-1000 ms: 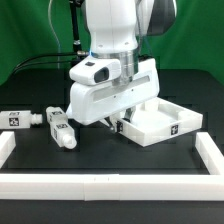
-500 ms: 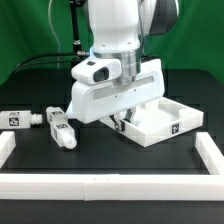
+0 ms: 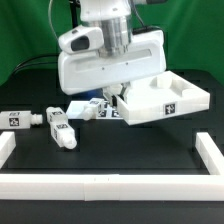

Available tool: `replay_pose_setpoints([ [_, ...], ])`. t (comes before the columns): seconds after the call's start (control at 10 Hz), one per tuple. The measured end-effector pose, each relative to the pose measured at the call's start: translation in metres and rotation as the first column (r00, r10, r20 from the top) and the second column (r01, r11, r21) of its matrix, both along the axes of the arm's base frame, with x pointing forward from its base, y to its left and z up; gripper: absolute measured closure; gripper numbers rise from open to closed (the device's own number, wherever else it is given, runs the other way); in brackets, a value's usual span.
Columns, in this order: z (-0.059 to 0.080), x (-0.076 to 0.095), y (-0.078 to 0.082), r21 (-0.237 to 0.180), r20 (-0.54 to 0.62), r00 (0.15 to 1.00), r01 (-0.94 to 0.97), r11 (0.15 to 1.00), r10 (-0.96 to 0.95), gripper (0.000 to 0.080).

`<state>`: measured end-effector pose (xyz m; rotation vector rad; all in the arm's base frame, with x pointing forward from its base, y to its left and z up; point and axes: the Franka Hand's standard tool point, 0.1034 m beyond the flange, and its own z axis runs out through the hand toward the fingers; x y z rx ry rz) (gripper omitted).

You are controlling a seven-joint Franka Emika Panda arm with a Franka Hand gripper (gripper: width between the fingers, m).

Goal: Assemble one leg

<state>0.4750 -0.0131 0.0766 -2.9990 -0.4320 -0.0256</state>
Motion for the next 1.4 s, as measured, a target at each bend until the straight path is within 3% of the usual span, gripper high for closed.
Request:
replay_pose_setpoints([
  [0.1, 0.005, 0.001, -0.003, -0.009, 0.031, 0.999, -0.009, 1.0, 0.01, 0.0745],
  [0.5, -0.001, 0.001, -0.003, -0.005, 0.01, 0.999, 0.048, 0.999, -0.048, 0.0745],
  [0.8, -0.019, 0.044, -0.015, 0.01, -0.032, 0.954, 0.298, 0.954, -0.298, 0.0745],
  [0.9, -0.028, 0.052, -0.024, 0.025, -0.077, 0.935, 0.35, 0.936, -0.347, 0.0745],
  [1.0, -0.036, 0.057, -0.031, 0.029, -0.082, 0.938, 0.34, 0.94, -0.337, 0.0745],
  [1.4, -0.037, 0.055, -0.027, 0.029, -0.086, 0.941, 0.33, 0.943, -0.327, 0.0745],
])
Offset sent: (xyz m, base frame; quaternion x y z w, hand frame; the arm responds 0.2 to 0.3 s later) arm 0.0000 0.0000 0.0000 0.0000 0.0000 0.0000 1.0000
